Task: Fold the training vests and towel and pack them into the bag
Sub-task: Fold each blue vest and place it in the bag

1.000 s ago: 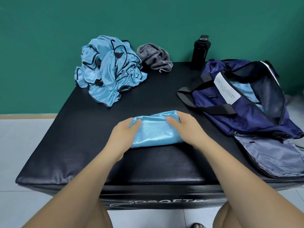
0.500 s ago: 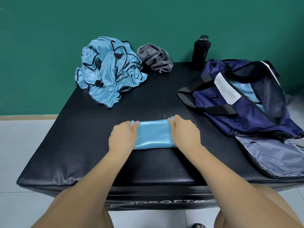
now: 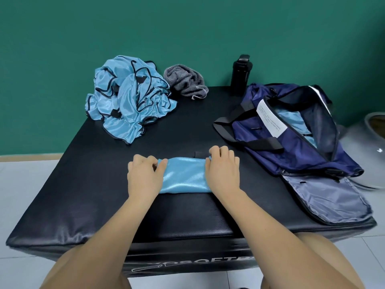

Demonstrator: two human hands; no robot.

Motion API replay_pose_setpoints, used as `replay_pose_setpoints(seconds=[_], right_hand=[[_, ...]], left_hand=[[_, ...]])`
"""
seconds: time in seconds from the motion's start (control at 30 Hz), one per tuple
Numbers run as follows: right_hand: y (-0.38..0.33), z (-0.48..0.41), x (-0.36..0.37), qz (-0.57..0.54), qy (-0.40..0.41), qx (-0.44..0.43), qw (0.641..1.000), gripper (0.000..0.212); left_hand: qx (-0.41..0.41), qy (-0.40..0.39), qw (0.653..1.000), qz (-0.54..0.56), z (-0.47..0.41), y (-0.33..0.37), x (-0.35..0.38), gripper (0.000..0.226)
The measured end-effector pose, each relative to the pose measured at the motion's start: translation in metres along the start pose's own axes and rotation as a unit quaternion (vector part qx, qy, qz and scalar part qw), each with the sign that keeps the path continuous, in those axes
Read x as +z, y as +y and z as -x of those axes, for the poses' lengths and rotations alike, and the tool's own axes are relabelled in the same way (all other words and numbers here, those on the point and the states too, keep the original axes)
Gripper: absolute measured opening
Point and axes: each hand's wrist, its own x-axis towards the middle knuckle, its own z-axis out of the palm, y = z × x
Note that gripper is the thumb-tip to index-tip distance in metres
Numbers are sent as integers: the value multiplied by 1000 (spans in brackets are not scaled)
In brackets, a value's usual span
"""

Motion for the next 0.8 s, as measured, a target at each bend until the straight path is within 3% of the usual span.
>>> replay_pose_setpoints(seconds=[0.13,0.3,0.4,0.6,0.7,0.8], right_hand=[[-1,0,3,-9,-3,1,1000,19],[-4,2,2,-7,-8,-5,1000,28],[-3,2,0,-11,-22,-26,999,35],[2,-6,-14,-75,-110,-70,989,57],[5,-23,-43,-221,-195,-36,955,46],[8,-53,-89,-415,-276,35,866,29]], left_hand=[[-44,-59,993,94,1,13,-7,44],[-120,-193,948,224,-11,23,-22,49],[-120,-261,924,252,-13,27,-27,47],[-82,-303,908,276,-11,41,-46,38],[-37,-333,900,277,-12,61,-66,34],[8,-369,887,279,-14,90,-85,30]])
